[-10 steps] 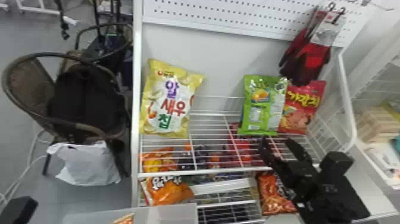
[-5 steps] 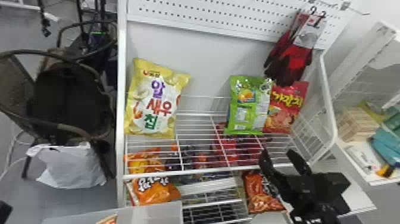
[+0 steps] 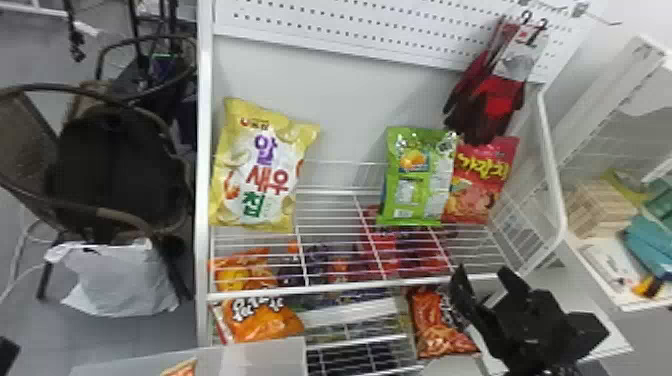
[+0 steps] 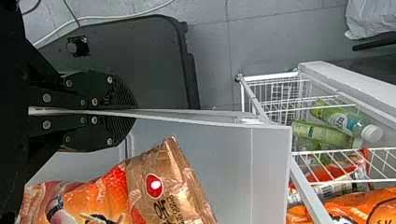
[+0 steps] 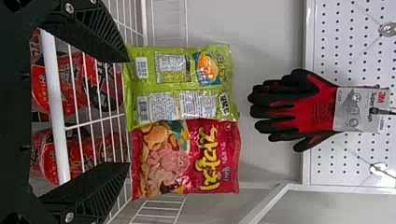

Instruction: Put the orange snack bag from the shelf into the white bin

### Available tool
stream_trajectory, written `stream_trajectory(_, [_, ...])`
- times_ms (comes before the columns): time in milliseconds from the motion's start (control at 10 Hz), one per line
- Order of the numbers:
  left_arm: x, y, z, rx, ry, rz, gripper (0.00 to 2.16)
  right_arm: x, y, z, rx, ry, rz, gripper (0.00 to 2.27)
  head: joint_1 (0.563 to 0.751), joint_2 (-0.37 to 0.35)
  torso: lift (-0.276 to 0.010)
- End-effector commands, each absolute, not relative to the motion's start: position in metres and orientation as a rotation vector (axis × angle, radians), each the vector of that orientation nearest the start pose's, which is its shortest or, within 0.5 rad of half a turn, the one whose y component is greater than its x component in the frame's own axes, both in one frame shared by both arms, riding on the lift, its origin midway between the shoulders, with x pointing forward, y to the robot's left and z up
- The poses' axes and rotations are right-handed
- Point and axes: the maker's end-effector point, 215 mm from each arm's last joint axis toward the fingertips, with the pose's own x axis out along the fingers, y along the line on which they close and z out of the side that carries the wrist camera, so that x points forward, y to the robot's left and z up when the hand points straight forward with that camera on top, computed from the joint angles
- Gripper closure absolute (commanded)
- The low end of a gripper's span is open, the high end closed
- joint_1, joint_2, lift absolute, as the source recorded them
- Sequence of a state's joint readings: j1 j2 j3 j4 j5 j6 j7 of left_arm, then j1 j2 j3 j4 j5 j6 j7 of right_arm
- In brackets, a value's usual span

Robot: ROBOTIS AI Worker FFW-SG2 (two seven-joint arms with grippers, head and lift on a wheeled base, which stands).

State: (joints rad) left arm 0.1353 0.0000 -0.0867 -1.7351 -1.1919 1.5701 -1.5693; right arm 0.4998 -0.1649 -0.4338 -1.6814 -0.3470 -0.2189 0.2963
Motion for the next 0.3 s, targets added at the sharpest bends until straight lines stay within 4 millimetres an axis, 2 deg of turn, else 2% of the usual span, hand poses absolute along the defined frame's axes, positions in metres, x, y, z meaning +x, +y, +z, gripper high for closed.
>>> stream_trajectory(0, [0.2603, 0.1978, -0.5673, -0.237, 1.534, -0.385, 2.14, 0.3909, -0.4677, -0.4008, 0.015, 0.060, -0.129, 0.10, 0.695, -0.350, 0.001])
stream_trajectory(200, [0.2601, 0.1957, -0.5673, -0.233, 1.535, -0.391, 2.14, 0.3931, -0.4623, -0.4027, 0.020, 0.063, -0.119, 0.10, 0.695, -0.350, 0.001])
